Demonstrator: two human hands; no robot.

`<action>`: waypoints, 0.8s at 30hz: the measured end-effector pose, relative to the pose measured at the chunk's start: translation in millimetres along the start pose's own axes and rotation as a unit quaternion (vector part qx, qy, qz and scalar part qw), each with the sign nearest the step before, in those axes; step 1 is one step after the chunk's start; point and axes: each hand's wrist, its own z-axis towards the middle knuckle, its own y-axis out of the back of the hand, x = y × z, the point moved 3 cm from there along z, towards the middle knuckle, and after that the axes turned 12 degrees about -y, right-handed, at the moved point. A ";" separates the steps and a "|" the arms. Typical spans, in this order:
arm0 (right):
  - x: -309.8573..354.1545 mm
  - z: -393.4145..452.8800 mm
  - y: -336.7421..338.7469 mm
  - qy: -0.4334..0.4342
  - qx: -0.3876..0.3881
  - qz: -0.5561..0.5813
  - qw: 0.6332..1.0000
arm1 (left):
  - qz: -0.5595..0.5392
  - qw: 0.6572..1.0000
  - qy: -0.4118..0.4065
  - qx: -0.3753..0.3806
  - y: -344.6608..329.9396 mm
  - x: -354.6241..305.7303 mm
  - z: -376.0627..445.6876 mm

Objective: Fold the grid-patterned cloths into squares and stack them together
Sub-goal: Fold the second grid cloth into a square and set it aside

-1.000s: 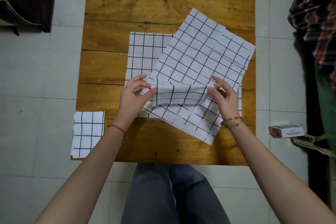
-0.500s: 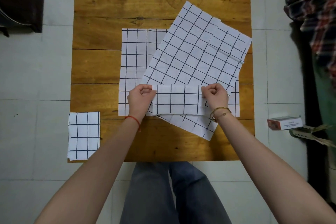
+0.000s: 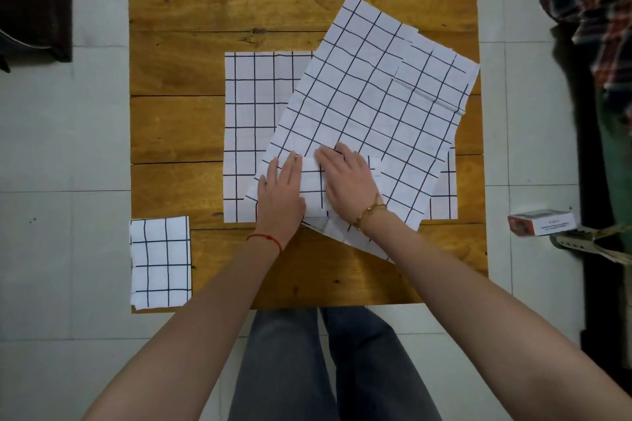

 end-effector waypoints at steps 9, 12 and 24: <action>-4.0 -16.0 -19.5 -0.014 0.070 -0.110 0.991 | 0.037 0.998 0.008 0.051 -11.2 2.0 -6.6; -36.6 -25.7 -13.2 -0.052 0.049 -0.112 0.991 | 0.035 0.998 0.009 0.050 -11.9 3.4 -7.5; -51.4 -45.3 0.1 -0.070 0.002 -0.075 0.995 | 0.066 0.998 0.009 -0.023 -11.3 -9.9 -36.8</action>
